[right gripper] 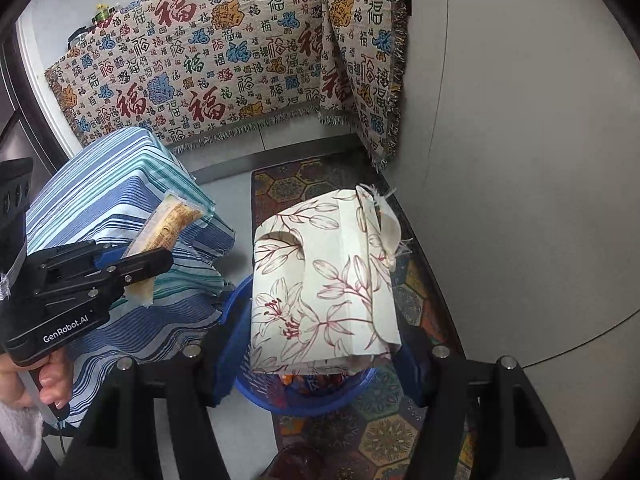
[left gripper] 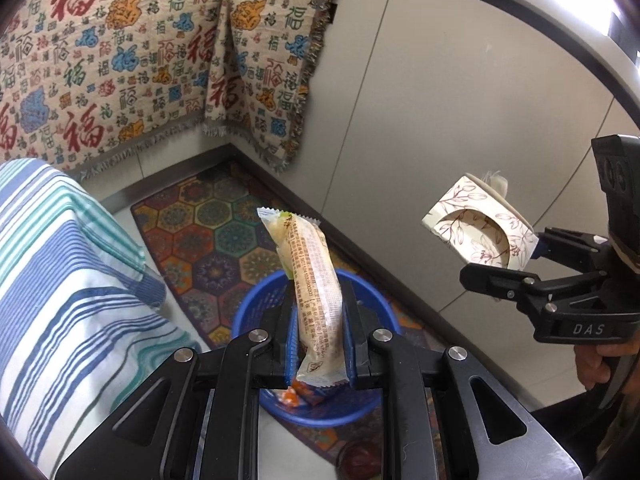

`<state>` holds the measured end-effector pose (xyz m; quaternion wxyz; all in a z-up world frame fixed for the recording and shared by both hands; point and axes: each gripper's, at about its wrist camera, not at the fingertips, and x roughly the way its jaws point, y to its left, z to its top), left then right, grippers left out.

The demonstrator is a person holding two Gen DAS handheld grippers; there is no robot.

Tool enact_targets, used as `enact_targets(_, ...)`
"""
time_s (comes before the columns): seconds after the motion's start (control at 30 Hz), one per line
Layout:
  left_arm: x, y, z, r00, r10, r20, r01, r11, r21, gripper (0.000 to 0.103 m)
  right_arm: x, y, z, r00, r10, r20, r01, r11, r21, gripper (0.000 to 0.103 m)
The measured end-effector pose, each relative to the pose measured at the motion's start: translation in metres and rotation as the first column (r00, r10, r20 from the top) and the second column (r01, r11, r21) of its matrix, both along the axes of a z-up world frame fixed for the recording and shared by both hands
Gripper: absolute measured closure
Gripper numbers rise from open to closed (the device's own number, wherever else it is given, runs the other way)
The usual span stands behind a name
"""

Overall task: Collect trash
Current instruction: 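Carry the wrapper and napkin bundle over the blue wastebasket and release both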

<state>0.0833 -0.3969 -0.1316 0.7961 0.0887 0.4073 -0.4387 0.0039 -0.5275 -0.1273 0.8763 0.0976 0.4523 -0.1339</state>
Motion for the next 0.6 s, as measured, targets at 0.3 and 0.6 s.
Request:
enact_targets(0.3,0.012,-0.019,-0.016,1.0,0.022,-0.002,-0.022,1.0,0.006,0.036,0.011,-0.003,-0.015,0.999,0.043,0.01,-0.043,0.999,-0.03,0.026)
enact_targets(0.6,0.017,-0.014,-0.007,1.0,0.01,-0.022,-0.011,0.999,-0.036,0.035,0.011,-0.008,0.002,0.996,0.022,0.084,-0.017,0.998,-0.061,0.026)
